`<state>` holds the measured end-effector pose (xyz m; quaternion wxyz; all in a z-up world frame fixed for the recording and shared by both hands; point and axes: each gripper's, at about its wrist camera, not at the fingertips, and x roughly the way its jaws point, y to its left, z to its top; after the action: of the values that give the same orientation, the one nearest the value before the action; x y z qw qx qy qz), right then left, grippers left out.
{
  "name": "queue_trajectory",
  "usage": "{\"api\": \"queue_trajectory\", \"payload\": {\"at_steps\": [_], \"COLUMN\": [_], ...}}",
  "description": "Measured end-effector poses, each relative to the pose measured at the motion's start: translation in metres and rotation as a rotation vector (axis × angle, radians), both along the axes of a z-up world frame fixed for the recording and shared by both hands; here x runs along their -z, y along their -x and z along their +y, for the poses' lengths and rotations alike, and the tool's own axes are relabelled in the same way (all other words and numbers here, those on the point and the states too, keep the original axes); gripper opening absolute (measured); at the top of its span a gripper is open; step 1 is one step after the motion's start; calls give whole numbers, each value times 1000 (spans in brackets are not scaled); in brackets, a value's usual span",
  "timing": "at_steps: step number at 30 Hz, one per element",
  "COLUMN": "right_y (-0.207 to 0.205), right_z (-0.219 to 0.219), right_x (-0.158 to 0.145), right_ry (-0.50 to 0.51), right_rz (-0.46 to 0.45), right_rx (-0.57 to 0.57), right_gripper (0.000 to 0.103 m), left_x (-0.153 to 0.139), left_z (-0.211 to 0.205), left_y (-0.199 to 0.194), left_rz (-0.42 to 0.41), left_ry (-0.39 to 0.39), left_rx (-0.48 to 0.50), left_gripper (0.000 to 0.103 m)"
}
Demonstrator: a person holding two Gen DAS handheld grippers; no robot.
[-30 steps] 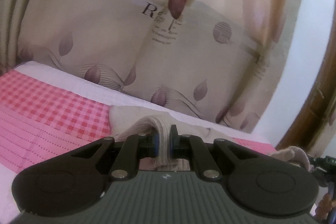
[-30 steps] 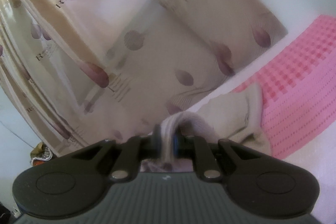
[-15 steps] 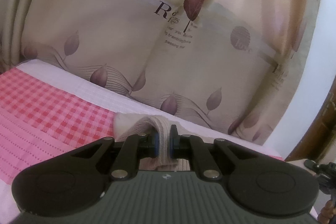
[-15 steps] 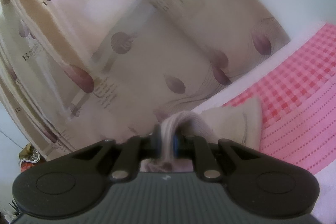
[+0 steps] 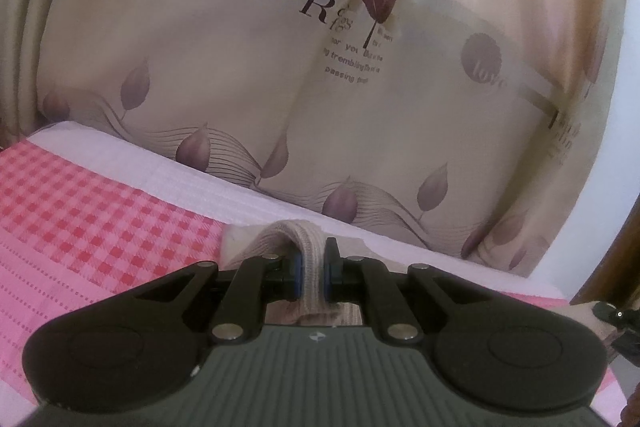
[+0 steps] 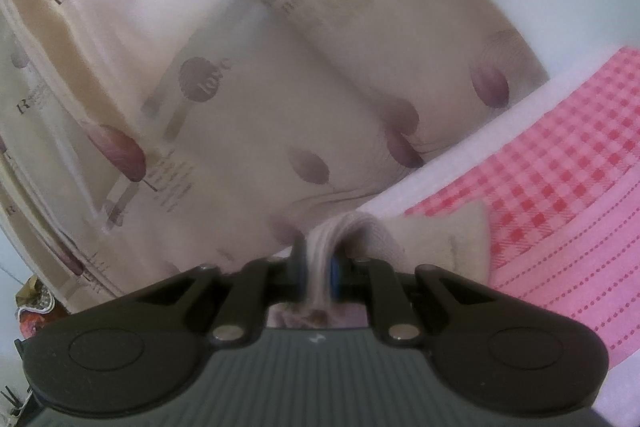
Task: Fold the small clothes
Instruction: 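Carry the held hem over onto the collar with both grippers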
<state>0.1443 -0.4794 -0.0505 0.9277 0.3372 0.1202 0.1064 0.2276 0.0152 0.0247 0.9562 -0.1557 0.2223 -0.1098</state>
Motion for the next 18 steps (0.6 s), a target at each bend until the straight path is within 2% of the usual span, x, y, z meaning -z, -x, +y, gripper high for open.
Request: {"api": "queue_trajectory", "payload": {"at_steps": [1, 18], "right_y": [-2, -37], "right_z": [-1, -9], "right_x": [2, 17], "right_ry": [5, 6], "right_rz": [-19, 40], "right_rx": [11, 19], "right_gripper": [12, 12], "left_x": [1, 19], "left_z": [-1, -13], "left_y": [-2, -33], "left_rz": [0, 42], "left_ry": [-6, -28], "left_rx": [-2, -23], "left_gripper": [11, 12]}}
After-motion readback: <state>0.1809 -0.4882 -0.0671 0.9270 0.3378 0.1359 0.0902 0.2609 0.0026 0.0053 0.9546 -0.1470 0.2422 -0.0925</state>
